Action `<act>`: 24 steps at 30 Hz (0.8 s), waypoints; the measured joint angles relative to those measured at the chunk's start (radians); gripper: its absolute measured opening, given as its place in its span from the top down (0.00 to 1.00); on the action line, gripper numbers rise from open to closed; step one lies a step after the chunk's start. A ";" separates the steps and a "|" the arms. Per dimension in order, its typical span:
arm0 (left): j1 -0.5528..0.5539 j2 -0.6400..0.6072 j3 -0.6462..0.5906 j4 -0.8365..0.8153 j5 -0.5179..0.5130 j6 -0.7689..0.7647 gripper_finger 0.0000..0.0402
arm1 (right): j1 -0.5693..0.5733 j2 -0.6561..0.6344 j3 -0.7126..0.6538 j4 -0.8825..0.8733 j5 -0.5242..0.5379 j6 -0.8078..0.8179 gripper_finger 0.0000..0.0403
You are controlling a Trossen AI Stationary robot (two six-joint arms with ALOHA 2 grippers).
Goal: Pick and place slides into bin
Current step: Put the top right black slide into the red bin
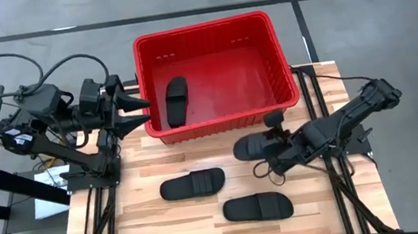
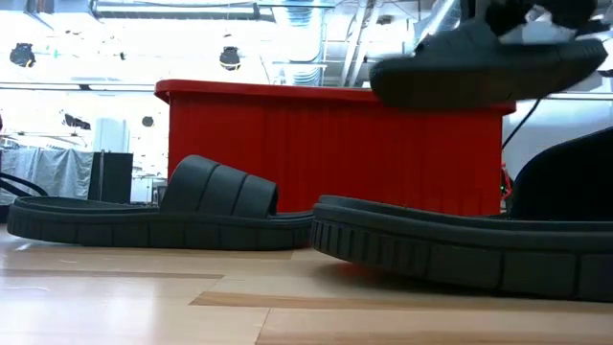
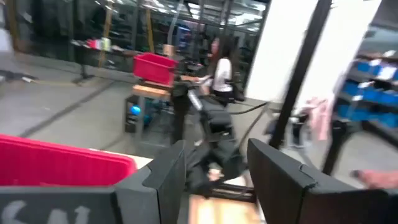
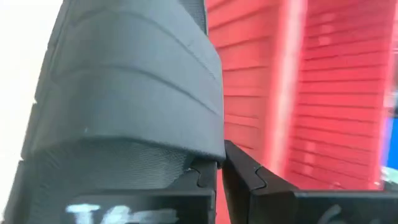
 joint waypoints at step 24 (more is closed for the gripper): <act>0.000 0.111 0.001 0.016 -0.211 0.368 0.60 | -0.339 -0.060 0.221 0.205 0.485 -0.194 1.00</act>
